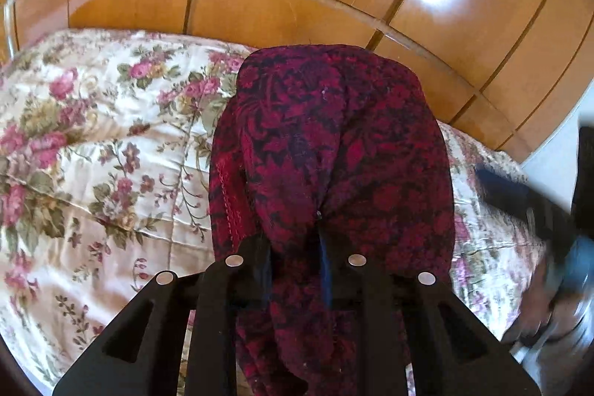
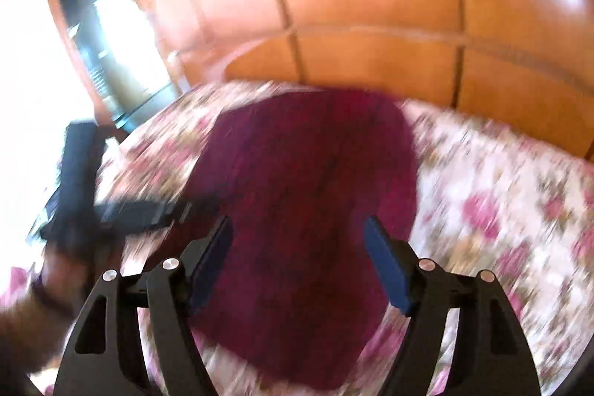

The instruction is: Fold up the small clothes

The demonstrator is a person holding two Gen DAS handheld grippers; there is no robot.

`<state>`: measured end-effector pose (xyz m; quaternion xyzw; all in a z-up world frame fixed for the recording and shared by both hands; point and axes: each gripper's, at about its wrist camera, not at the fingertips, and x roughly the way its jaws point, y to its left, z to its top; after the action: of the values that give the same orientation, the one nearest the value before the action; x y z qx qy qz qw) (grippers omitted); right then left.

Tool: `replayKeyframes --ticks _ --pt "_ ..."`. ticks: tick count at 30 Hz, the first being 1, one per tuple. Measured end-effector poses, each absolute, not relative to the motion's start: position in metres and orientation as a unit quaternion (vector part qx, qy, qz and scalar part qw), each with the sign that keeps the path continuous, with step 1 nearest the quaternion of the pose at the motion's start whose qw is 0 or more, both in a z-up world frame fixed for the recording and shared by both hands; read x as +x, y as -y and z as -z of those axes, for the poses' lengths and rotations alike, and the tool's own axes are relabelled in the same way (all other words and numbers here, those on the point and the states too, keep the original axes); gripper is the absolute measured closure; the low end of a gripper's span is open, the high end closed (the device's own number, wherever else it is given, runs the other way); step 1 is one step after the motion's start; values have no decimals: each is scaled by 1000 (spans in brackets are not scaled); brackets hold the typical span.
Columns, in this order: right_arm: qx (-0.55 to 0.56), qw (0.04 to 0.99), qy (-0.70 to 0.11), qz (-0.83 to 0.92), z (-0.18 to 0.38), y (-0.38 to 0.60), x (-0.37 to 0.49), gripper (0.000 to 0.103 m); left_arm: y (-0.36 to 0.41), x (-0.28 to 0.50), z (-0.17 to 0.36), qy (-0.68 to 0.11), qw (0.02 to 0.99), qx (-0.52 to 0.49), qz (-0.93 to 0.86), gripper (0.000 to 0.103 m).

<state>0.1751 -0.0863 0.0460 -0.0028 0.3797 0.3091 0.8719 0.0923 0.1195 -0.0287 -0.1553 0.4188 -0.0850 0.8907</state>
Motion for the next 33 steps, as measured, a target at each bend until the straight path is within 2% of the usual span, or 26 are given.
replayKeyframes --ticks 3,6,10,33 --pt "-12 867 -412 -279 -40 62 220 29 -116 90 28 -414 895 -145 74 85" --pt "-44 859 -450 -240 -14 33 260 27 -114 89 30 -411 900 -131 56 80" --pt "-81 835 -496 -224 27 7 290 18 -113 92 38 -415 901 -122 34 80" --pt "-35 849 -470 -240 22 27 278 13 -108 80 31 -394 912 -110 20 80"
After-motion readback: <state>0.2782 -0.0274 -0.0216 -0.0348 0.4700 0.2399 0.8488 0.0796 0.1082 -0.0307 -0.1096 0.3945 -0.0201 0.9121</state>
